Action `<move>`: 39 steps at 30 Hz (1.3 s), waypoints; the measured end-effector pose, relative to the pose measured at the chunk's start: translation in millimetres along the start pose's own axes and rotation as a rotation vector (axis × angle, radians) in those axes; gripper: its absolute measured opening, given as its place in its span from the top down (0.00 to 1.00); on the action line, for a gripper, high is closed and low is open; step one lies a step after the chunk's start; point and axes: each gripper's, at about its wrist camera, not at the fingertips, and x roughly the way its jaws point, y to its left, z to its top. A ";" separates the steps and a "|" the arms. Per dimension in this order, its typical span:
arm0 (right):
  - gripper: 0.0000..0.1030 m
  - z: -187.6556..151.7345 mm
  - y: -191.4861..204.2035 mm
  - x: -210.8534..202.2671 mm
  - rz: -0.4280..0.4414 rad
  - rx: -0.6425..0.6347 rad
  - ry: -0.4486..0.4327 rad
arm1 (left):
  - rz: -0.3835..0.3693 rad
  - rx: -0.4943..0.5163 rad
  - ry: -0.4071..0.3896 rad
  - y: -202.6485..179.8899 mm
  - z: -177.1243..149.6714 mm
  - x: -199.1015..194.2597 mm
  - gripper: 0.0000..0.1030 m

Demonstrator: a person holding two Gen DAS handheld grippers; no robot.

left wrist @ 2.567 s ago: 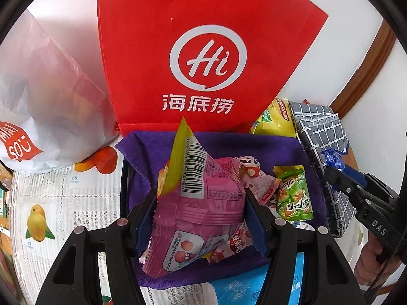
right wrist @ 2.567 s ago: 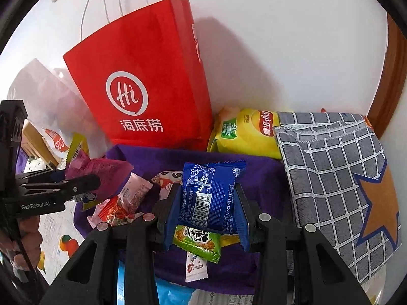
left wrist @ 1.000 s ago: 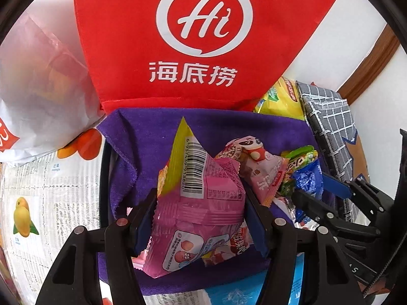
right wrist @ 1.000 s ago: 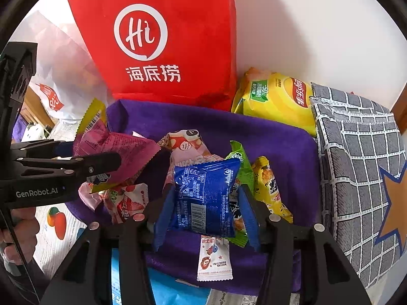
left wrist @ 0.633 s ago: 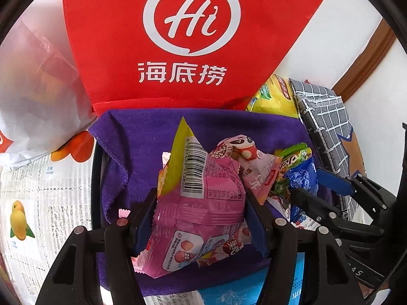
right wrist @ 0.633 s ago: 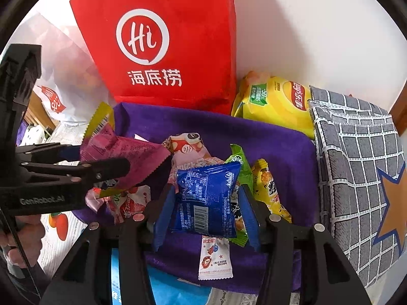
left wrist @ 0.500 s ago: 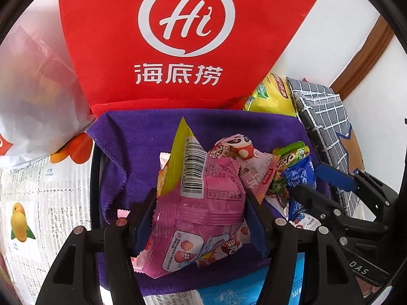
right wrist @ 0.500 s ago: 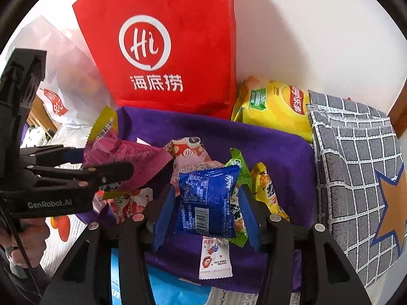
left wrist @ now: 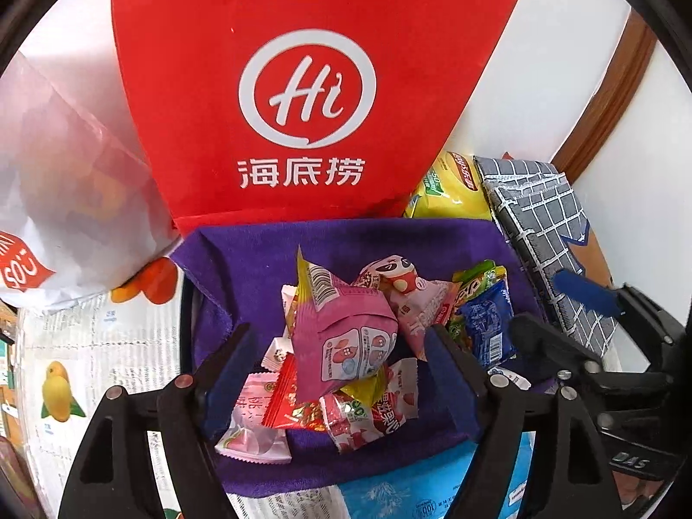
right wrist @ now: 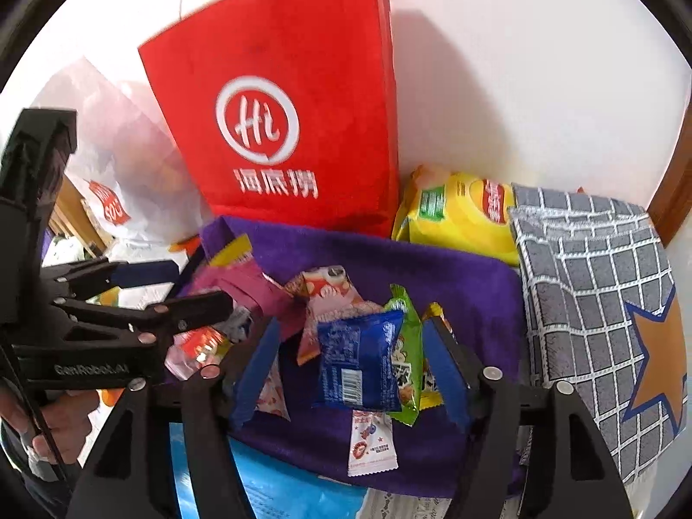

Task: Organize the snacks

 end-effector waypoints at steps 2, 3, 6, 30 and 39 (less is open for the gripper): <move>0.25 1.8 0.6 -8.3 -0.011 0.008 -0.024 | 0.021 0.002 0.003 -0.4 0.1 -4.0 0.24; 0.25 2.7 0.7 -12.3 -0.019 0.014 -0.034 | 0.029 0.002 0.000 -0.7 -0.1 -7.4 0.24; 0.25 4.7 0.9 -21.3 -0.032 0.024 -0.043 | 0.047 -0.010 -0.016 -1.6 -0.6 -19.8 0.24; 0.20 -86.1 49.3 -160.9 -0.112 0.064 -0.090 | 0.089 -0.022 -0.159 -36.7 -118.0 -175.0 0.19; 0.04 -147.9 66.6 -230.7 -0.112 0.058 -0.167 | 0.083 -0.012 -0.226 -63.8 -177.8 -222.1 0.11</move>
